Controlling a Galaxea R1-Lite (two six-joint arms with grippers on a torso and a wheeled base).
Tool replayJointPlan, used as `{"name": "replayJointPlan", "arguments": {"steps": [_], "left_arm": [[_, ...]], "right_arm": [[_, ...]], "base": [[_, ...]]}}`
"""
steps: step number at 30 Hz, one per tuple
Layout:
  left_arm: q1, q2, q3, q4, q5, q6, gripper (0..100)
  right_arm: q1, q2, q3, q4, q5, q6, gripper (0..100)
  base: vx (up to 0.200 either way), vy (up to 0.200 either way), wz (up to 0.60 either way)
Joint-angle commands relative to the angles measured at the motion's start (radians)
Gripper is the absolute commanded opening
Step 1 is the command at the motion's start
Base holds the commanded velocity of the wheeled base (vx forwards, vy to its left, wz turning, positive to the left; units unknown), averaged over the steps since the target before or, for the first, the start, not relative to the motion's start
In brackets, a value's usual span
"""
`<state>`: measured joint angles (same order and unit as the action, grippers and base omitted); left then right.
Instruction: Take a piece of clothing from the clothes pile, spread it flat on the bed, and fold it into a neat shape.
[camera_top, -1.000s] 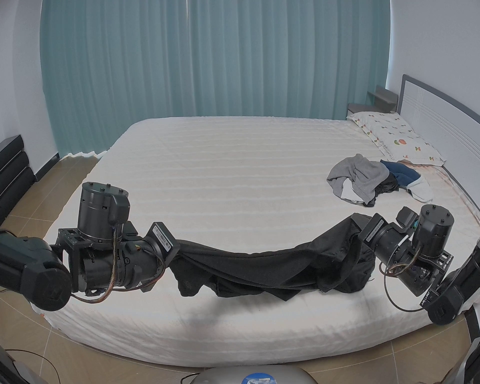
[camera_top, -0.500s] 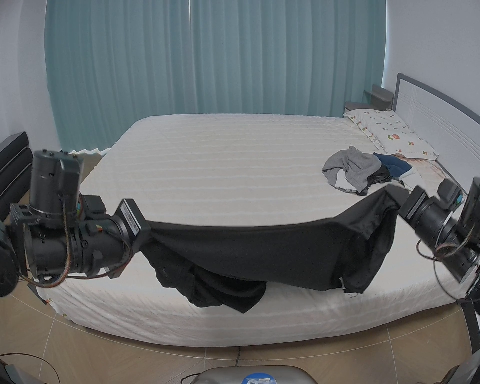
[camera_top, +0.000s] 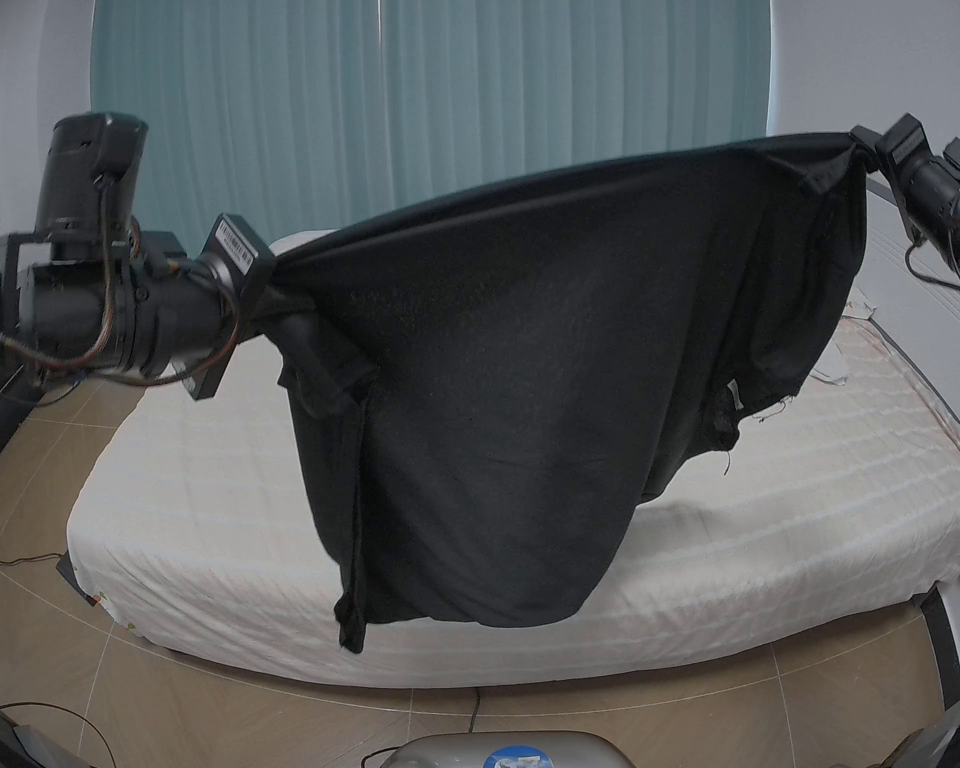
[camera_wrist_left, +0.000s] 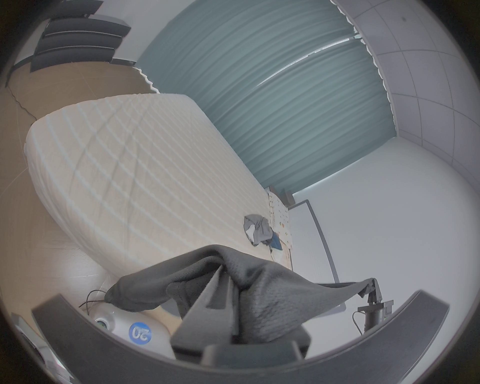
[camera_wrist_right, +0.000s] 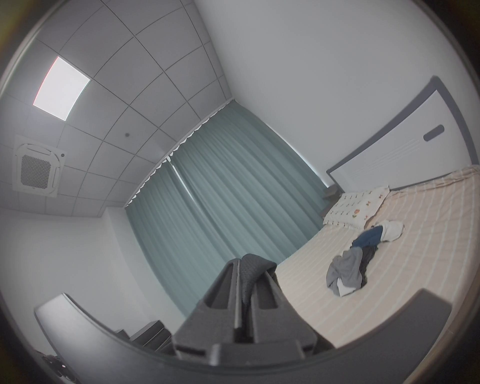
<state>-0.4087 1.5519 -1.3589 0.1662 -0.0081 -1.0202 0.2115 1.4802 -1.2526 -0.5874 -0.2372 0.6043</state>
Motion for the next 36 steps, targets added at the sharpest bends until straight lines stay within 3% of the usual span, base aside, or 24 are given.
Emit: {"name": "replayJointPlan", "arguments": {"steps": [1, 20, 28, 36], "left_arm": [[0.082, 0.231, -0.177, 0.050, -0.006, -0.018, 0], [0.093, 0.553, -0.413, 0.044, -0.007, -0.018, 0], [0.099, 0.708, -0.519, 0.052, -0.001, -0.020, 0], [0.110, 0.899, -0.635, 0.055, 0.007, -0.024, 0]], "right_arm": [[-0.076, 0.230, -0.174, 0.047, -0.010, 0.003, 0], [-0.052, 0.520, -0.281, -0.012, -0.020, 0.006, 0], [-0.037, 0.712, -0.341, -0.115, -0.008, 0.005, 0], [-0.020, 0.925, -0.413, -0.166, -0.017, 0.009, 0]], "base": [[0.000, 0.000, 0.00], [0.200, 0.000, 0.00], [0.200, 0.000, 0.00], [0.000, 0.000, 0.00]]}}
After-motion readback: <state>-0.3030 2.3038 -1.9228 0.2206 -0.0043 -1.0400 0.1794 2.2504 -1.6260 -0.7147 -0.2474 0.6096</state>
